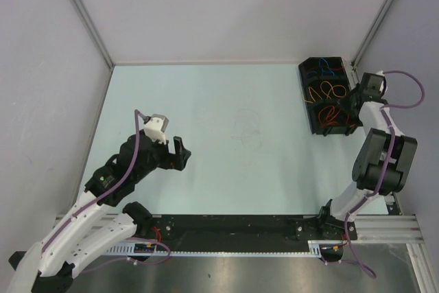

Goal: Untangle the cables

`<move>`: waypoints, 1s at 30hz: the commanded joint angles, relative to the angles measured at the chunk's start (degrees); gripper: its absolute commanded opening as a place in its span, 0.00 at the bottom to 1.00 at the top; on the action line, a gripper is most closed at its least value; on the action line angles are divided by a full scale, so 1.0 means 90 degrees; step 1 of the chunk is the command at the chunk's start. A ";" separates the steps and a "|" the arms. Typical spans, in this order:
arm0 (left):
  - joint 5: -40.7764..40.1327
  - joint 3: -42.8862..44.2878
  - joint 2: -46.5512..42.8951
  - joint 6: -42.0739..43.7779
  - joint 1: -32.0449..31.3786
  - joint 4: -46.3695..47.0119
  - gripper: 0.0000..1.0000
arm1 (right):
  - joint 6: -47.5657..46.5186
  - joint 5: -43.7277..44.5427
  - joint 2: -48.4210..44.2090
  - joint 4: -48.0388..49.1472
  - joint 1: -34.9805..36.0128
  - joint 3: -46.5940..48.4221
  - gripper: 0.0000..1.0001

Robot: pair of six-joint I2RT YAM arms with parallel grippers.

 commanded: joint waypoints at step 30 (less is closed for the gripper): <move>-0.0036 0.0012 -0.0044 -0.0120 0.0001 0.0135 0.93 | -0.0924 -0.0555 -0.0723 -0.0319 0.2541 0.0242 0.50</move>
